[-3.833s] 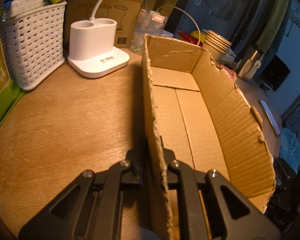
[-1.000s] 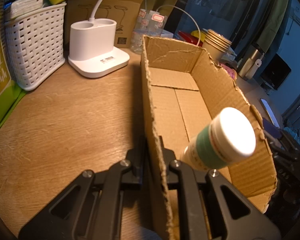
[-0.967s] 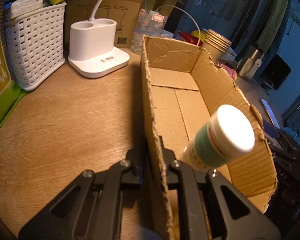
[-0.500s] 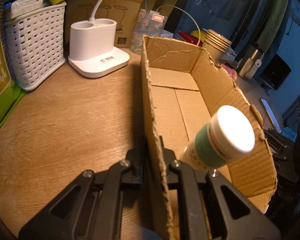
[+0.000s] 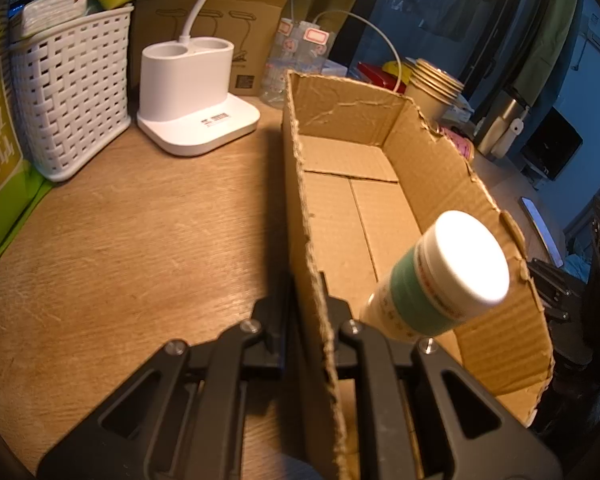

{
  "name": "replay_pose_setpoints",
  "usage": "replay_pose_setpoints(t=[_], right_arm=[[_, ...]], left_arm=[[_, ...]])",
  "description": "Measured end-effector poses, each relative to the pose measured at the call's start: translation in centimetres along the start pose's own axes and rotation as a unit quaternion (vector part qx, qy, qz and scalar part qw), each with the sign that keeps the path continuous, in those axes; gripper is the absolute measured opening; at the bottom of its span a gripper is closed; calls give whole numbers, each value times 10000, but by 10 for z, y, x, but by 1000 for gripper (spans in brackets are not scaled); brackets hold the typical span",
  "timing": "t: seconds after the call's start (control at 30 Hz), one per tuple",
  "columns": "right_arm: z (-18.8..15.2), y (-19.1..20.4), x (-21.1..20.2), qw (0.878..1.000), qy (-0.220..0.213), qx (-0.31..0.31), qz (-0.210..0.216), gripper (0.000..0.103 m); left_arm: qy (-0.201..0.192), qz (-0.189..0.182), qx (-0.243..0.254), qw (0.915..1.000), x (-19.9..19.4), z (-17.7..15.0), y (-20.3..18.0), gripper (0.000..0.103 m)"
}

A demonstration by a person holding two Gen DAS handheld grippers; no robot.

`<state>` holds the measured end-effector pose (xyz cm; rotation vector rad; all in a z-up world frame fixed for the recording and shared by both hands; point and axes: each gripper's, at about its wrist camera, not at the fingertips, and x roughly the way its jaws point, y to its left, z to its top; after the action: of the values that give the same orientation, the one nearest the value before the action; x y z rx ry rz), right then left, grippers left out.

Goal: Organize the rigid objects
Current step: 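Move the right gripper to the black wristwatch and grasp it, then lift the wristwatch into the box and open the right gripper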

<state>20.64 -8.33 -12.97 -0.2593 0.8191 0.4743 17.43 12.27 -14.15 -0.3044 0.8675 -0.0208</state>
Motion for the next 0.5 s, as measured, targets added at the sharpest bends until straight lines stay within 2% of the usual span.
replay_pose_setpoints(t=[0.5], right_arm=[[-6, 0, -39, 9983, -557, 168, 99, 43]], left_arm=[[1, -1, 0, 10000, 0, 0, 0, 11]])
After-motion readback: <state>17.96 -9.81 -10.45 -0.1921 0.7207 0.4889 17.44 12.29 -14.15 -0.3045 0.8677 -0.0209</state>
